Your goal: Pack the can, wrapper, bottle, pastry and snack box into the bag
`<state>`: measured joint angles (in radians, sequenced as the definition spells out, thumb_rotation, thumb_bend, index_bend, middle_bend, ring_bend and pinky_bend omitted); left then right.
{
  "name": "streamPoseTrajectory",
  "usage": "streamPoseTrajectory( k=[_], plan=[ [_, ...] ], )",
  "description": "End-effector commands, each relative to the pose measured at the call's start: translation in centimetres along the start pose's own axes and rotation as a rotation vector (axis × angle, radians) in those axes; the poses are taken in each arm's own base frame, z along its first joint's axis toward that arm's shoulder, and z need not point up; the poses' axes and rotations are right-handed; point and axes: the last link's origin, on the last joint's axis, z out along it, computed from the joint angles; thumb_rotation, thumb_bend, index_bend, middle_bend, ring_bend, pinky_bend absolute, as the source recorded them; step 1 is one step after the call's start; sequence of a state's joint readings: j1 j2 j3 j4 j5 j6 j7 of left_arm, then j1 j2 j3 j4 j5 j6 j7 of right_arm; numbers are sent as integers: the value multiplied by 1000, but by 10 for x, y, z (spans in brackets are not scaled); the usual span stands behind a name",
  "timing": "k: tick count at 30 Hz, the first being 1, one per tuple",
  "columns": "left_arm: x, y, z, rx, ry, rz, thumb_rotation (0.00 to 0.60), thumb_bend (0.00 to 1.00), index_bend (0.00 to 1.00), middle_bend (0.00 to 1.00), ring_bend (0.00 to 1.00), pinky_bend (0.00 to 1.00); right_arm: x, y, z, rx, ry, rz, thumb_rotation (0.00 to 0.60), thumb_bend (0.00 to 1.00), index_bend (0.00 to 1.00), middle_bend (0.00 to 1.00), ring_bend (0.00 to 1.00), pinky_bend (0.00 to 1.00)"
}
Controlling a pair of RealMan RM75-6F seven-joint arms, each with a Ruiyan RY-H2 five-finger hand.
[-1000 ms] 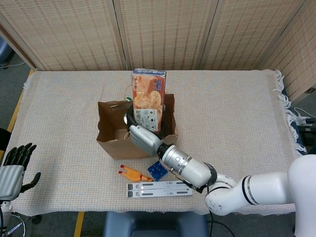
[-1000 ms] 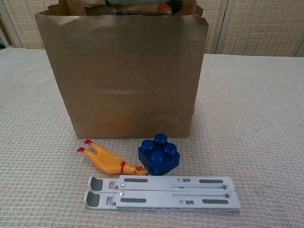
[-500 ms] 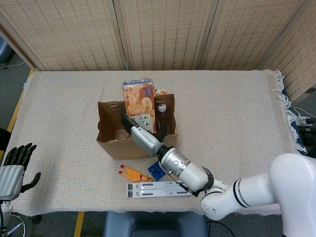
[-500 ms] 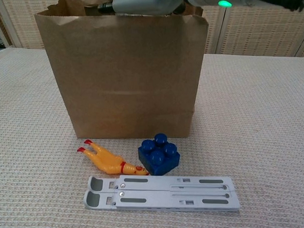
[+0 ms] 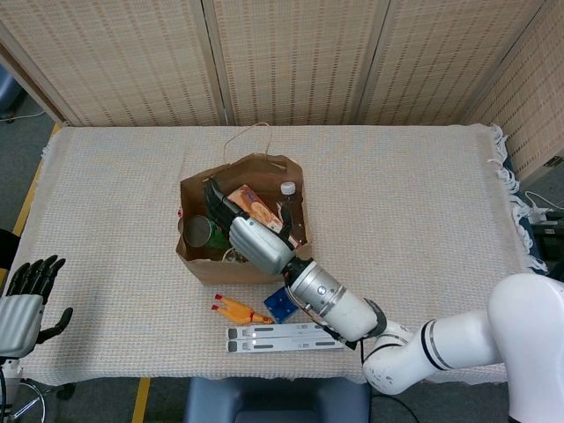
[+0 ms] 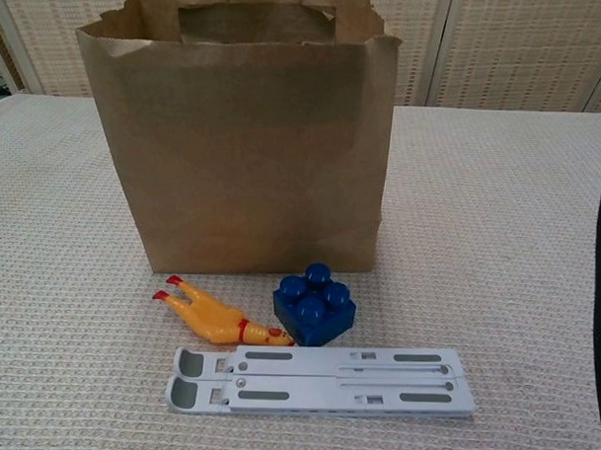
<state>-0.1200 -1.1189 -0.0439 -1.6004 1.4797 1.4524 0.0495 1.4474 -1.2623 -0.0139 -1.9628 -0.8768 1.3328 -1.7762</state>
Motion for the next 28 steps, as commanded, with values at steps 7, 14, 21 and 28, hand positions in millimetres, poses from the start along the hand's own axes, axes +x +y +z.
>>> streamPoseTrajectory(
  k=[7,14,21,28],
  plan=[
    [0,0,0,3,3,5,600,361,0,0,0,0,-42,28,-98,-360,-227,792,600,50,0,0,0,12],
    [-1,1,-1,8,9,19,600,361,0,0,0,0,-88,3,-215,-465,-394,1113,600,50,0,0,0,0],
    [-2,2,-1,16,18,29,600,361,0,0,0,0,-117,-47,-316,-510,-482,1102,600,50,0,0,0,0],
    [-2,3,-1,15,21,34,600,361,0,0,0,0,-137,-74,-358,-556,-554,1072,600,50,0,0,0,0]
  ],
)
